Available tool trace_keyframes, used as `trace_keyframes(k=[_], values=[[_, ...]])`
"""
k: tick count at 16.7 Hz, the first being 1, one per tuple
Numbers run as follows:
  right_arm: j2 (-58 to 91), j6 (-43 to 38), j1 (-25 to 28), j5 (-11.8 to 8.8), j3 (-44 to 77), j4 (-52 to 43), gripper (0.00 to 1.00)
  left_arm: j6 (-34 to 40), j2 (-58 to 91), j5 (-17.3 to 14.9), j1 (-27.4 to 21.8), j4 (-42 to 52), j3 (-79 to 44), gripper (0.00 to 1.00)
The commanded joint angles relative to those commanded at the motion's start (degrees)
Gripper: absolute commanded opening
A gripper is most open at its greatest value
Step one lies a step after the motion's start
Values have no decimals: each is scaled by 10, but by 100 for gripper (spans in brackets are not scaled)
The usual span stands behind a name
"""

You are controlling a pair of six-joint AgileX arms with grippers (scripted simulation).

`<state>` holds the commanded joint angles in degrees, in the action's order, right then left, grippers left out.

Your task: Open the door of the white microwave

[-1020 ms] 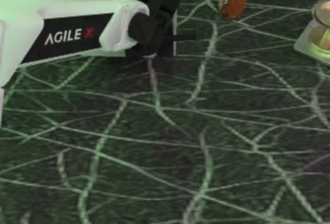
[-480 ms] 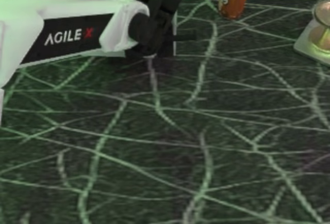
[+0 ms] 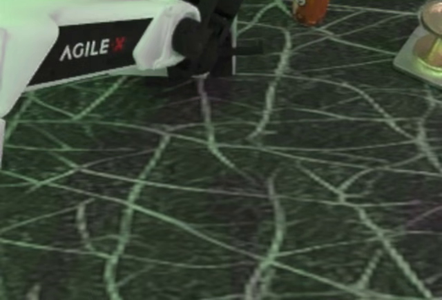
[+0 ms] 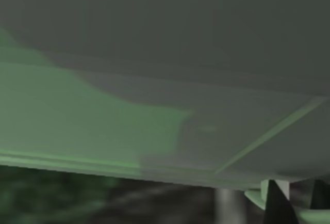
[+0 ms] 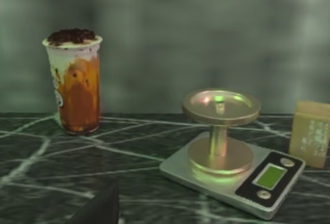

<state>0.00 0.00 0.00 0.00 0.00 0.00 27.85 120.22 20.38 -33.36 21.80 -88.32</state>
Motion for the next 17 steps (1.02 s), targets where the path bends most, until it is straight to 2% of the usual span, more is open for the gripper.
trace_keyframes(k=[17], values=[[0, 0, 0, 0, 0, 0, 100, -33, -26, -23, 4, -26, 42, 0]])
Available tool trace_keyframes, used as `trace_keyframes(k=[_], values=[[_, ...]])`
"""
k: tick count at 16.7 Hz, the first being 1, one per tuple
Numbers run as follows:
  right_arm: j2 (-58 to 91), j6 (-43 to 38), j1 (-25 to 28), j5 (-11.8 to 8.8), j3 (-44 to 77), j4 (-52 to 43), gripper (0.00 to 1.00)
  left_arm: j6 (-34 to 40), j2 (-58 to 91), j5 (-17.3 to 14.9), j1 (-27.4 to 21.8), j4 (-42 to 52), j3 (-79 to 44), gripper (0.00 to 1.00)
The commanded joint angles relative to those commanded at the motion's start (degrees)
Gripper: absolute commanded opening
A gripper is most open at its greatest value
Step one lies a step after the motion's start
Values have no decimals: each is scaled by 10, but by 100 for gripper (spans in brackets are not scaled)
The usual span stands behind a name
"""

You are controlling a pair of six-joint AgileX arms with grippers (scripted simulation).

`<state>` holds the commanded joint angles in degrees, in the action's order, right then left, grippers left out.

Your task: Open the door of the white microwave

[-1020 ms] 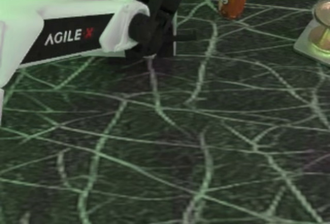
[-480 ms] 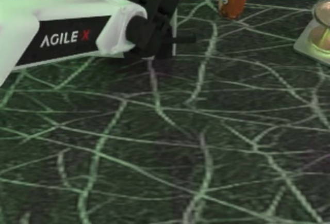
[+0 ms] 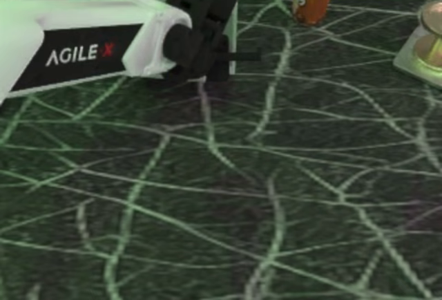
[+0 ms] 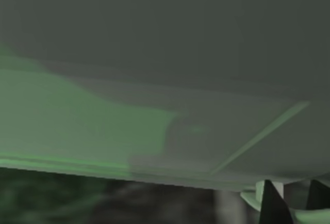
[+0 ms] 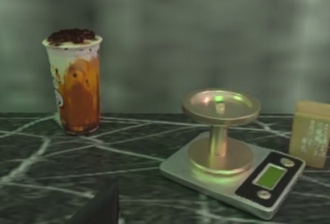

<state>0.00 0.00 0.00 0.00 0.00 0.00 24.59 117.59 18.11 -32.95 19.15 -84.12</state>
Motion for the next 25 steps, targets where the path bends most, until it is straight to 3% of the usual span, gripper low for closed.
trace_keyframes(k=[20, 25], values=[[0, 0, 0, 0, 0, 0, 100, 0, 0, 0, 0, 0, 0, 0], [0, 0, 0, 0, 0, 0, 100, -14, -12, -12, 1, -11, 18, 0]])
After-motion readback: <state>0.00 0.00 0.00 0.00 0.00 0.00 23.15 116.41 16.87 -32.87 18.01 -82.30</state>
